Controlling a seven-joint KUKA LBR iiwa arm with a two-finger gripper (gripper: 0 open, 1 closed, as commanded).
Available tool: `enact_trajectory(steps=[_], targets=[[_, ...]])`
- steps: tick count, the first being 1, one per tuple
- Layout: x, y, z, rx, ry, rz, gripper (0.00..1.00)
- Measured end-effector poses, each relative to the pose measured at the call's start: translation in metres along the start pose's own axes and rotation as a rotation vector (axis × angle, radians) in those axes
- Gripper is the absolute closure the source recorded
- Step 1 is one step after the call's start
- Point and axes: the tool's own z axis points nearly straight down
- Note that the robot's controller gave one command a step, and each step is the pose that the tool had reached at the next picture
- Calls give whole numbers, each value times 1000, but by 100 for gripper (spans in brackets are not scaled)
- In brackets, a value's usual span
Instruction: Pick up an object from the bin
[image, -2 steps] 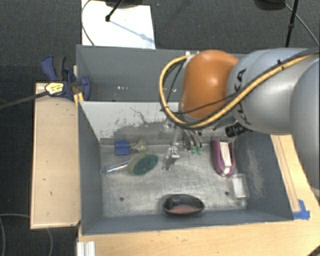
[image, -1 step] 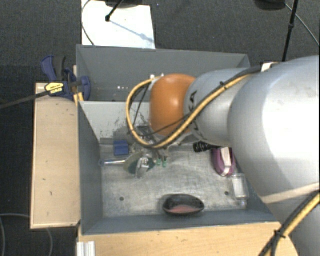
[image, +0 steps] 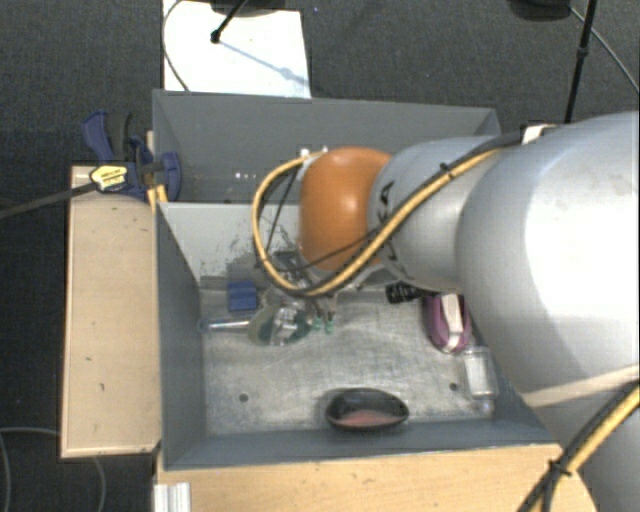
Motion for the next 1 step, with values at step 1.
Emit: enact_trajectory(steps=[1], targets=[[-5,-6,-162,7,8,-20,100]])
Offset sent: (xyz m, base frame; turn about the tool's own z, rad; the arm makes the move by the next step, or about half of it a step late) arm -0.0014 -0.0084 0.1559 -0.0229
